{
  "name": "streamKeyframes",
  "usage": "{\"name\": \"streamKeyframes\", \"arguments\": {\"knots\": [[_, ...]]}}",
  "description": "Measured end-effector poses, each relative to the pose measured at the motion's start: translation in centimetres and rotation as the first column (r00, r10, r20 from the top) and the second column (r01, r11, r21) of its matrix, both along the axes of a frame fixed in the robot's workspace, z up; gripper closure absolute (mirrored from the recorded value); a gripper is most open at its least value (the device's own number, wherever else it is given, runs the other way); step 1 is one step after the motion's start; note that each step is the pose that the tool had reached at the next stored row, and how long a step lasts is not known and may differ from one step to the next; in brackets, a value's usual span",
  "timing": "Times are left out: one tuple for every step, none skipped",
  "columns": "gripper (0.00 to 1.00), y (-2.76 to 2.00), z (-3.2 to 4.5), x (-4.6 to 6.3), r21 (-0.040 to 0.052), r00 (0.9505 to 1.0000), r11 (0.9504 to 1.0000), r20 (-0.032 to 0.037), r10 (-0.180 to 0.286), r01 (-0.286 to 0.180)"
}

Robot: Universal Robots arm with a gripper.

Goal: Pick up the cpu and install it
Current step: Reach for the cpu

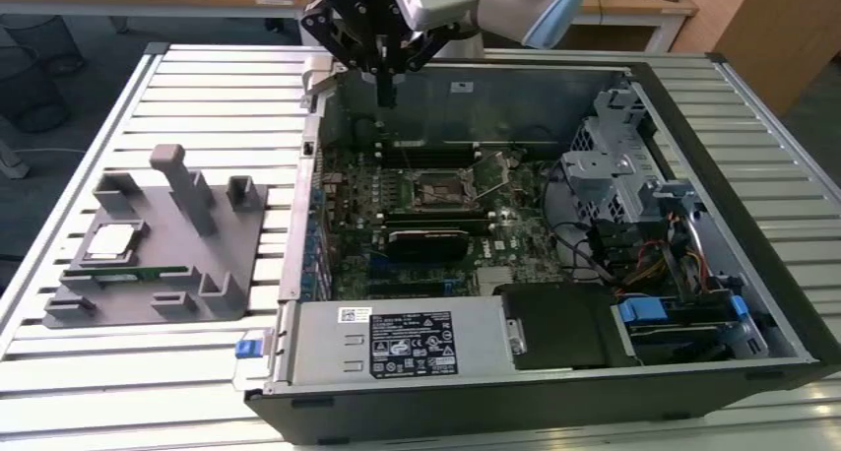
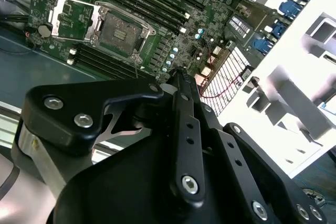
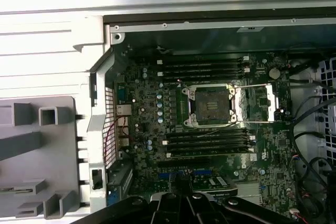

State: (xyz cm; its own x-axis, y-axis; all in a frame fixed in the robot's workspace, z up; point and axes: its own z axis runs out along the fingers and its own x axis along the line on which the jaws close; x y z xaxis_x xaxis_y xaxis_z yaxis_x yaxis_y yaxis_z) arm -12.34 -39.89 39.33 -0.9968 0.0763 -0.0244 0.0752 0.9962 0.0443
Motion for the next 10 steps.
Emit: {"name": "streamKeyframes", "arguments": {"knots": [[0.89, 0.00, 0.00, -0.05, 0.0000, 1.0000, 1.0000, 0.0001, 0.000, 0.000], [0.89, 0.00, -0.01, -0.10, 0.0001, 1.0000, 1.0000, 0.0001, 0.000, 0.000], [0.89, 0.00, -0.01, -0.15, 0.0001, 1.0000, 1.0000, 0.0001, 0.000, 0.000], [0.89, 0.00, -0.01, -0.22, 0.0001, 1.0000, 1.0000, 0.0001, 0.000, 0.000], [0.89, 0.00, -0.01, -0.30, 0.0001, 1.0000, 1.0000, 0.0001, 0.000, 0.000], [0.89, 0.00, -0.01, -0.37, 0.0000, 1.0000, 1.0000, 0.0000, 0.000, 0.000], [0.89, 0.00, -0.01, -0.44, 0.0000, 1.0000, 1.0000, 0.0000, 0.000, 0.000], [0.89, 0.00, -0.01, -0.52, 0.0000, 1.0000, 1.0000, 0.0000, 0.000, 0.000], [0.89, 0.00, -0.01, -0.59, 0.0000, 1.0000, 1.0000, 0.0001, 0.000, 0.000], [0.89, 0.00, -0.02, -0.66, 0.0001, 1.0000, 1.0000, 0.0001, 0.000, 0.000]]}}
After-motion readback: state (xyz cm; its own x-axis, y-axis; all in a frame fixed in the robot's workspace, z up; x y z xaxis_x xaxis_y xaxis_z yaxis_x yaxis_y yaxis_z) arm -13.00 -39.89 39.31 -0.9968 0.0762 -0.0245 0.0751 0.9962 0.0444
